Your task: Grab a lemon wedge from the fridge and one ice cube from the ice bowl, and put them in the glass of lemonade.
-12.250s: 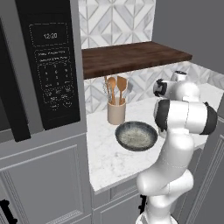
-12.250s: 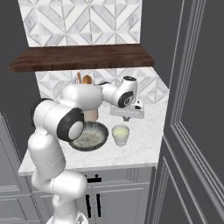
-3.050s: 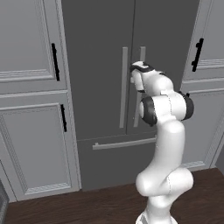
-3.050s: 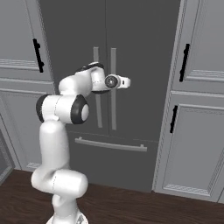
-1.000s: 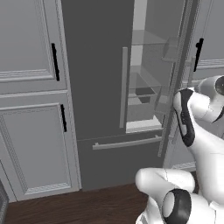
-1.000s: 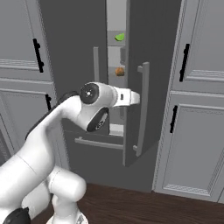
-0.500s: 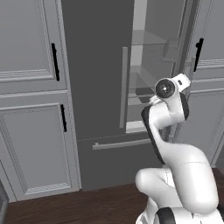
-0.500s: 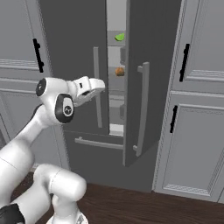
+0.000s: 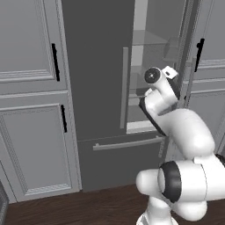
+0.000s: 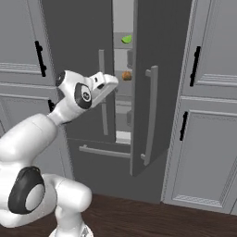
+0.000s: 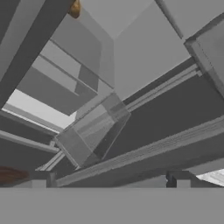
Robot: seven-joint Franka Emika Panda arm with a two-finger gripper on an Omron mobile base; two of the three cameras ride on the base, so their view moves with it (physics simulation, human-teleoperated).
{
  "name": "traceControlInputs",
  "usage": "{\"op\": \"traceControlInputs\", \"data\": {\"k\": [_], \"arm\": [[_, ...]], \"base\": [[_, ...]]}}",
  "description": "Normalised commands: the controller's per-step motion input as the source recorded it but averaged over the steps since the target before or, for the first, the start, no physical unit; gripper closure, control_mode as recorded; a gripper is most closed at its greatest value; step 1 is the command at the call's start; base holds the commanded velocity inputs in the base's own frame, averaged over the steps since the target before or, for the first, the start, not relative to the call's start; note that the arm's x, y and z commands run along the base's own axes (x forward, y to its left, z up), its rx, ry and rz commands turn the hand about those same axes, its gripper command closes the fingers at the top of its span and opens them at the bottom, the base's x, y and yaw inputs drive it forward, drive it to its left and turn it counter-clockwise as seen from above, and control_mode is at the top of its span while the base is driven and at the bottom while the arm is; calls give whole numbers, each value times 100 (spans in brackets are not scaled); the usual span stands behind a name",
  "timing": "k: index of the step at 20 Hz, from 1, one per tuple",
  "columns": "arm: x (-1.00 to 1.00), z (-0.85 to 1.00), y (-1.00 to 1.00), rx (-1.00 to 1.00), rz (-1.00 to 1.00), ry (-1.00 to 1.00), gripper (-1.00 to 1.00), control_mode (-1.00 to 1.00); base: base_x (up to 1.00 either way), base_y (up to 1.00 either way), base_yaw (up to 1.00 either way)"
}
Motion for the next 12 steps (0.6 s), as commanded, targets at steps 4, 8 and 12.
{"op": "traceControlInputs", "data": {"k": [4, 8, 12], "arm": [[100, -27, -24, -9, 0, 13, -100, -100], [97, -58, -39, -15, -2, 19, -100, -100], [26, -29, -89, -10, -11, 8, -100, -100]], "base": [[0, 0, 0], [0, 0, 0], [0, 0, 0]]}}
